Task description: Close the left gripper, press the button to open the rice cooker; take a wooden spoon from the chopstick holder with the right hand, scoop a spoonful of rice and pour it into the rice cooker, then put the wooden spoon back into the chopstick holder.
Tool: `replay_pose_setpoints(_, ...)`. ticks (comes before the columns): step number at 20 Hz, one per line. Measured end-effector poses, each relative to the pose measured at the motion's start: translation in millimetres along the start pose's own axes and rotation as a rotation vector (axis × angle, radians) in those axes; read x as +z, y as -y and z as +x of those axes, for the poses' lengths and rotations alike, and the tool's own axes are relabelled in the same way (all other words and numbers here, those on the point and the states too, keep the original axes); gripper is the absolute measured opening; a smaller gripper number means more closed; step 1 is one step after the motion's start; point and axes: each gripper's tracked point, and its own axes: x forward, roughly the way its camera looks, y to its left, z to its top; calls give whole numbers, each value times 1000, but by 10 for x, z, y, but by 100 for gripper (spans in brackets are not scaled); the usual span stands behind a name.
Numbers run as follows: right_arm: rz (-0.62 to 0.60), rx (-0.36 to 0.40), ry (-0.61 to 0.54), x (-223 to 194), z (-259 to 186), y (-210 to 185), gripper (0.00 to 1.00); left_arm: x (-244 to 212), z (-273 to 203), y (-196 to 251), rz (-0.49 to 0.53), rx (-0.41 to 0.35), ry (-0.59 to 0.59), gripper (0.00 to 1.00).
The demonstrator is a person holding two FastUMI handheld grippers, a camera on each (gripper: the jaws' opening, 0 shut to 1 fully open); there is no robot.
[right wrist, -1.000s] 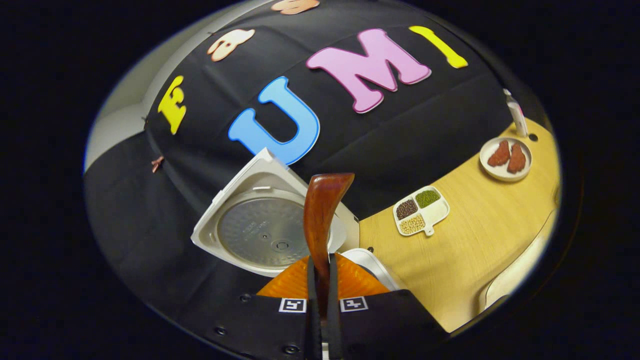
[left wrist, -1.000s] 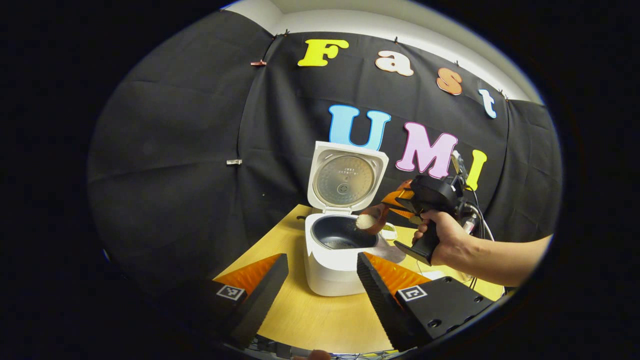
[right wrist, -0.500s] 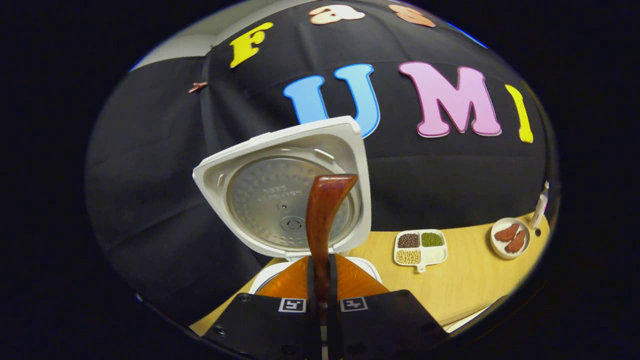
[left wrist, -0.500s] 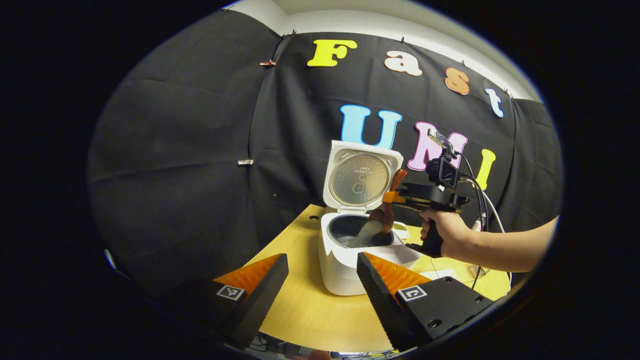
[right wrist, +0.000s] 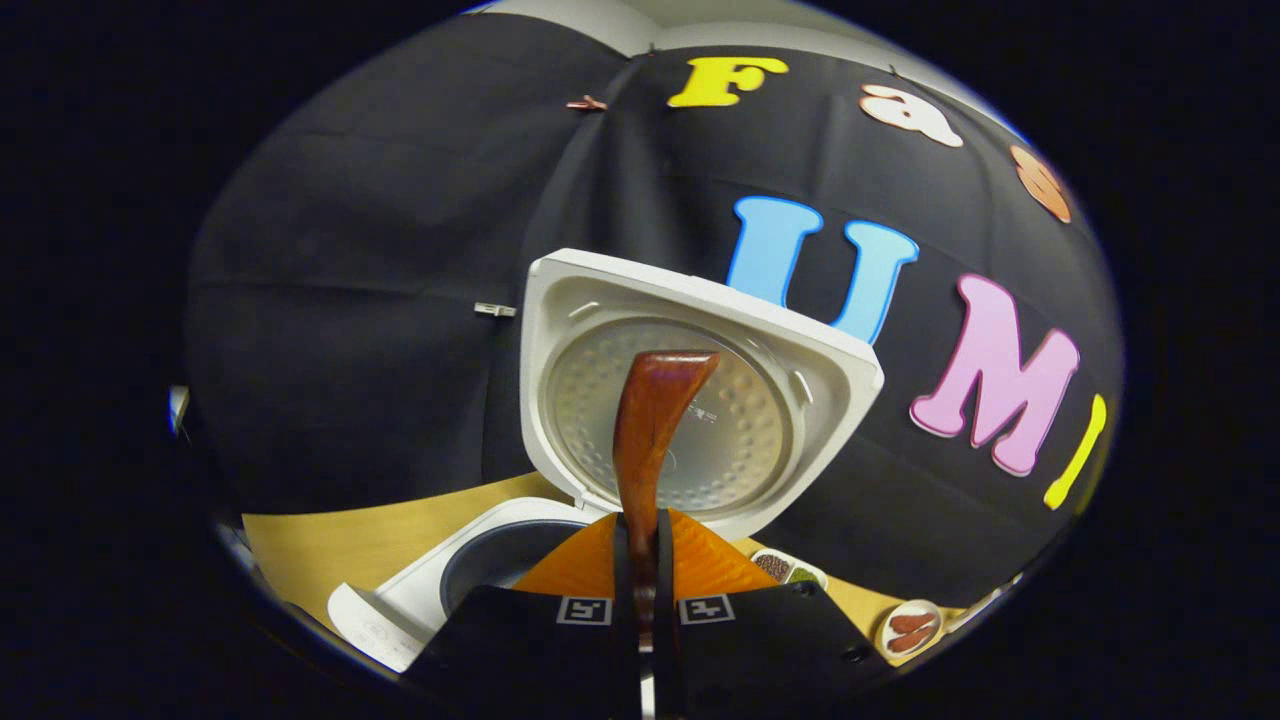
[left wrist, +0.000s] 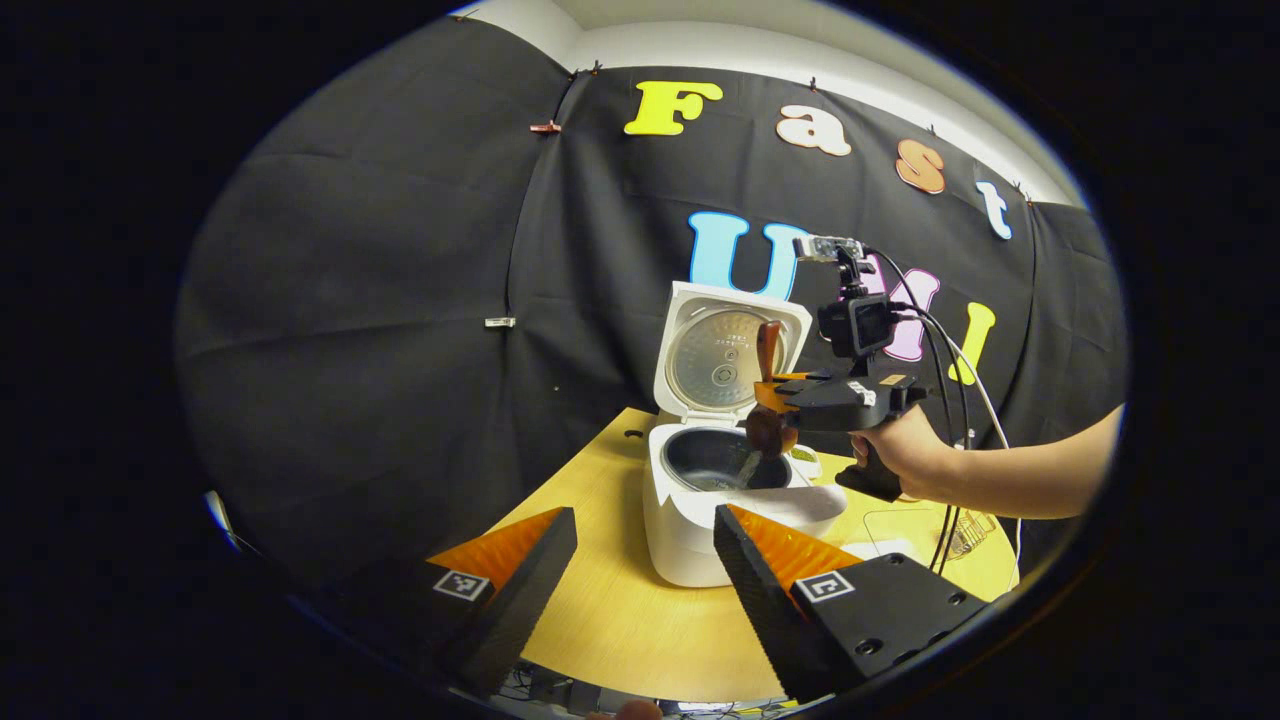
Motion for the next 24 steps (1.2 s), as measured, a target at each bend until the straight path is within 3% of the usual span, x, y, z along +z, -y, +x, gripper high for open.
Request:
replay_pose_setpoints(5, -232, 78, 33, 57, -84, -266, 10, 31, -16, 25, 3, -1, 8, 95)
replay_pose_setpoints(8, -193, 105, 17, 16, -122, -338, 10, 47, -10, 30, 5, 2, 10, 96)
replay_pose_setpoints(10, -19, 102, -21, -13, -103, -272, 10, 29, -32, 36, 6, 4, 11, 96)
replay_pose_setpoints(16, 807, -7, -62, -58, -168, 326, 10, -2, -95, 130, 22, -6, 10, 95)
replay_pose_setpoints(21, 1197, 10, 2, 38, -595, 703, 10, 0, -134, 267, 21, -25, 7, 95)
replay_pose_setpoints(24, 1307, 9, 64, 87, -963, 1016, 10, 35, -143, 407, 37, -46, 13, 95)
